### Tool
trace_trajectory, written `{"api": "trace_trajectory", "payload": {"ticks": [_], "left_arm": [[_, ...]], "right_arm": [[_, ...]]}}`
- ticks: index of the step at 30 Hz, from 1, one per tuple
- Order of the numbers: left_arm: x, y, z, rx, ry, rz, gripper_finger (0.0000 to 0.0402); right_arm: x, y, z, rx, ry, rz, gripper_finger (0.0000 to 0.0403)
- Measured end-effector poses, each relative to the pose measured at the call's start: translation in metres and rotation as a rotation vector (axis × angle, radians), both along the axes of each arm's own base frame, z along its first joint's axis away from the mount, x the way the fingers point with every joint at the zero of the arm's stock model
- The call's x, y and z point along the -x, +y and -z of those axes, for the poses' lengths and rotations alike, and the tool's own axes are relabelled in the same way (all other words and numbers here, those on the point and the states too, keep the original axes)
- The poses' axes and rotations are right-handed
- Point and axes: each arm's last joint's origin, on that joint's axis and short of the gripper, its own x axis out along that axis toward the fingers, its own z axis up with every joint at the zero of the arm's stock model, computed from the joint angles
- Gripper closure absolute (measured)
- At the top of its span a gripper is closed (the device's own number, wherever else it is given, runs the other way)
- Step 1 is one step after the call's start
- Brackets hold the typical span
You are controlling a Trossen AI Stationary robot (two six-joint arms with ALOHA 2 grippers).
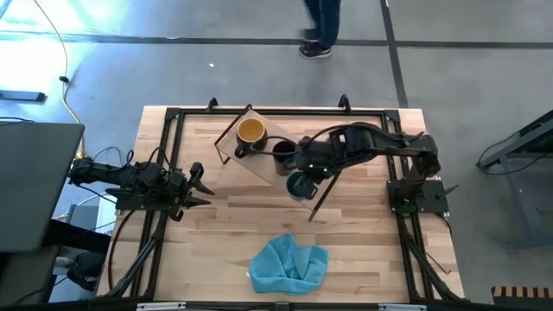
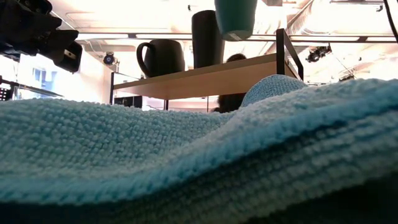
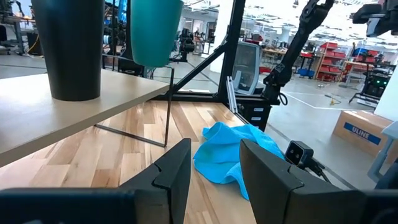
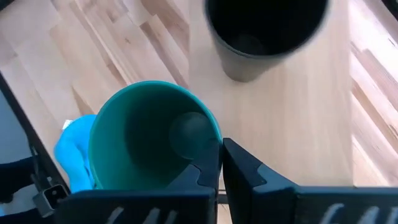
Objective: Stack small to large cups/mugs on shelf
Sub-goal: Put the green cup on the shelf
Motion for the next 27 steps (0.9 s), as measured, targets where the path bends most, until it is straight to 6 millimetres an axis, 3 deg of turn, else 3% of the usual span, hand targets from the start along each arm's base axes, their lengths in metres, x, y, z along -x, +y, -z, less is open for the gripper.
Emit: {"api": "trace_trajectory", "payload": {"ticks": [12,27], "left_arm": [[0.000,0.000,0.000,0.000,0.001,-0.001,0.0277],[0.000,0.000,0.000,0.008,0.002,-0.001,0.0277]], "right_arm": [[0.019,-0.008,0.012,0.008,0.070,0.032,0.0403],[0.021,-0.014,0.010,0.043,0.065,0.045,0.0403]]}}
